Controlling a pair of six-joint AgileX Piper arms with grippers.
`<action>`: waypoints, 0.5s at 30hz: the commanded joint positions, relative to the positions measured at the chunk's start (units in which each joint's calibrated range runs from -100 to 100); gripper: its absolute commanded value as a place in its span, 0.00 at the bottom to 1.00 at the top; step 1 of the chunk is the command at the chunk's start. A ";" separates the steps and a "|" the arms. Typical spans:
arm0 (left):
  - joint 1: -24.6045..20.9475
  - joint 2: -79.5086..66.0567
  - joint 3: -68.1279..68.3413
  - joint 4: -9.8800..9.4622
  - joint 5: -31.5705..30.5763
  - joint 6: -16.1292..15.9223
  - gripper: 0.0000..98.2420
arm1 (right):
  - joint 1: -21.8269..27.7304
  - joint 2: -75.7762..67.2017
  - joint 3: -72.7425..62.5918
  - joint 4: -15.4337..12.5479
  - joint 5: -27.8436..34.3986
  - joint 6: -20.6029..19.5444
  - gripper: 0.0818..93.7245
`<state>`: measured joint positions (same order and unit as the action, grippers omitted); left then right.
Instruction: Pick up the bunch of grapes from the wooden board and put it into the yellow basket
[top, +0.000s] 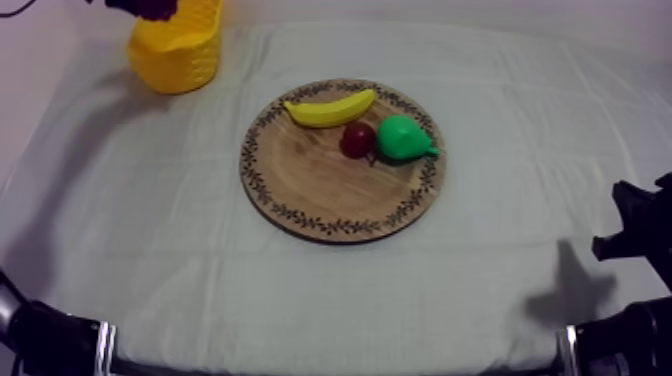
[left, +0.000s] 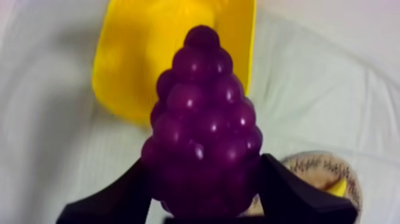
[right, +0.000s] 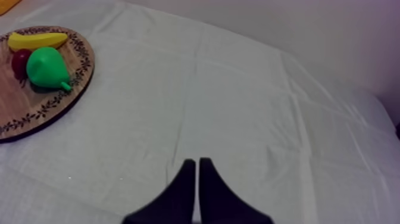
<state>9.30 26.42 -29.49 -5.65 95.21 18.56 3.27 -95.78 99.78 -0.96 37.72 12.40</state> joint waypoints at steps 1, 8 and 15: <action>-0.78 8.68 -20.43 -0.01 1.31 -0.26 0.48 | 0.03 0.02 -0.01 0.00 0.02 0.03 0.00; -3.12 20.59 -35.70 0.25 3.73 -1.26 0.48 | 0.03 0.02 -0.01 0.00 0.02 0.03 0.00; -4.19 29.12 -42.33 0.42 4.48 -1.72 0.49 | 0.03 0.02 -0.01 0.00 0.02 0.03 0.00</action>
<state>5.10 53.33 -69.77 -5.26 99.74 16.84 3.27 -95.78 99.78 -0.96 37.72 12.43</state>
